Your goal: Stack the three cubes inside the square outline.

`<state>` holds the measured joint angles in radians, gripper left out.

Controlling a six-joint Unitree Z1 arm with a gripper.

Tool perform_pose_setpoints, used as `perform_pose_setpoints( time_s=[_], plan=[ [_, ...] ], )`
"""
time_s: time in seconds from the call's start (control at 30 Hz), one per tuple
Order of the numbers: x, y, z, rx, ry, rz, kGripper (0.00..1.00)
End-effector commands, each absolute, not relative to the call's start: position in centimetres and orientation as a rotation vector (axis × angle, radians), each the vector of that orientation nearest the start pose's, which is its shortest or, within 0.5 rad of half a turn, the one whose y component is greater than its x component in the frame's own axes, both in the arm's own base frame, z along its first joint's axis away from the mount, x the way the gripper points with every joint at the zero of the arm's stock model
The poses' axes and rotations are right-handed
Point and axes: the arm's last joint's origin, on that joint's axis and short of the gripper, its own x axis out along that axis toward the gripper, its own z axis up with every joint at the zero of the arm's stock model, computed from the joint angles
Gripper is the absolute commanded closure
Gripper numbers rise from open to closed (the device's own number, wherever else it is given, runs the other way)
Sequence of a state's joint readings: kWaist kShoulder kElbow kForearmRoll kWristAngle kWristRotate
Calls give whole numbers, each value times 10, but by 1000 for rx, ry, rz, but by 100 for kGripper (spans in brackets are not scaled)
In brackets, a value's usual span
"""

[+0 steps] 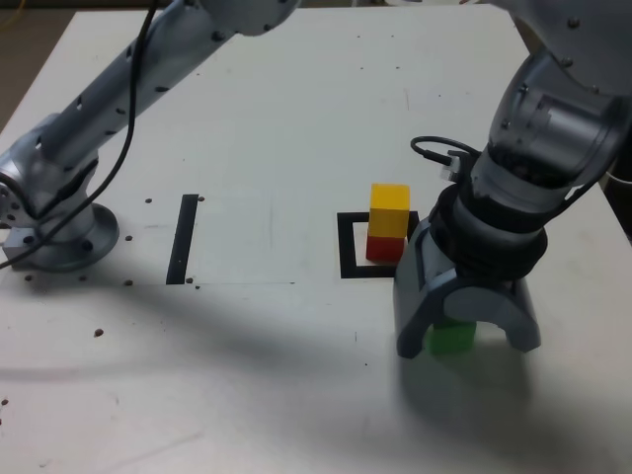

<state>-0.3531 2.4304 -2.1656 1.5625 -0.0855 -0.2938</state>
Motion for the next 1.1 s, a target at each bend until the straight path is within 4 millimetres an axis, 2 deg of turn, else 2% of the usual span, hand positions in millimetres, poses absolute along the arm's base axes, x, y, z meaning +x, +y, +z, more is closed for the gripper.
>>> perform_pose_setpoints(
  time_s=[0.0, 0.13, 0.33, 0.43, 0.5, 1.07],
  plan=[
    [429, -160, 214, 34, 1866, -40, 16],
    [431, -160, 211, 25, 1875, -58, 32],
    [436, -159, 205, 44, 1871, -78, 67],
    [438, -159, 204, 55, 1865, -85, 78],
    [438, -159, 204, 59, 1862, -86, 80],
    [439, -159, 204, 61, 1866, -85, 80]
  ],
)
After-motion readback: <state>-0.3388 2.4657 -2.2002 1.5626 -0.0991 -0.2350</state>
